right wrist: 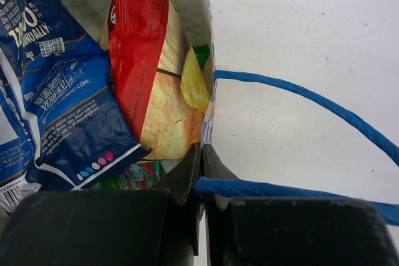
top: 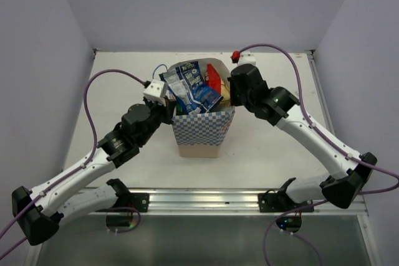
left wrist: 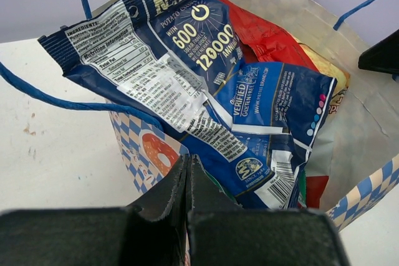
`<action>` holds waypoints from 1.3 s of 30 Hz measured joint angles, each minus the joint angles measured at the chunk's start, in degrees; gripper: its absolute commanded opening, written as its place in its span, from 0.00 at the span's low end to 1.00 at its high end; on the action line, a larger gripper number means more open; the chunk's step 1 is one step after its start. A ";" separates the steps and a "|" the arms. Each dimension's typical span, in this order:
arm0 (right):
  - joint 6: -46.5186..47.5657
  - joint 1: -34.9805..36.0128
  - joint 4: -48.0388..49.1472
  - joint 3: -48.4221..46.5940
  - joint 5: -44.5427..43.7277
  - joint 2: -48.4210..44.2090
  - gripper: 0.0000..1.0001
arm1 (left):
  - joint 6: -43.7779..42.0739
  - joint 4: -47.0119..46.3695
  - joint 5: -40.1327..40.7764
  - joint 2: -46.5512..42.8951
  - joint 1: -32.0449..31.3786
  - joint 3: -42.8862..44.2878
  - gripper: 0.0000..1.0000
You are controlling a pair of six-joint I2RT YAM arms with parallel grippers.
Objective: Place the snacks into the paper bag
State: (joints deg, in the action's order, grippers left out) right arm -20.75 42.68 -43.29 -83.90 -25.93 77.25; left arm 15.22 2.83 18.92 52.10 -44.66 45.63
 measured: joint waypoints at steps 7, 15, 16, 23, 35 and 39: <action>0.09 -0.04 0.98 0.37 1.73 0.00 0.51 | -1.03 -1.73 -0.28 0.24 -0.09 -0.50 0.35; 1.64 0.00 0.57 -4.22 4.24 -0.24 0.68 | -3.54 -1.75 1.64 0.11 -2.69 5.14 0.63; 1.97 0.00 0.50 -5.38 4.22 -0.59 0.68 | -3.93 -1.44 2.27 -0.57 -2.89 6.36 0.63; 3.02 0.02 -1.27 -7.48 3.06 -10.05 0.70 | -4.55 2.86 9.49 -9.90 -3.13 14.21 0.63; -1.42 0.00 -10.05 -1.88 -11.26 -22.36 0.76 | -1.22 16.33 28.98 -20.15 -3.10 10.60 0.65; -3.08 0.00 -12.24 0.59 -13.27 -22.40 0.75 | -0.59 19.63 29.83 -20.65 -3.10 9.53 0.66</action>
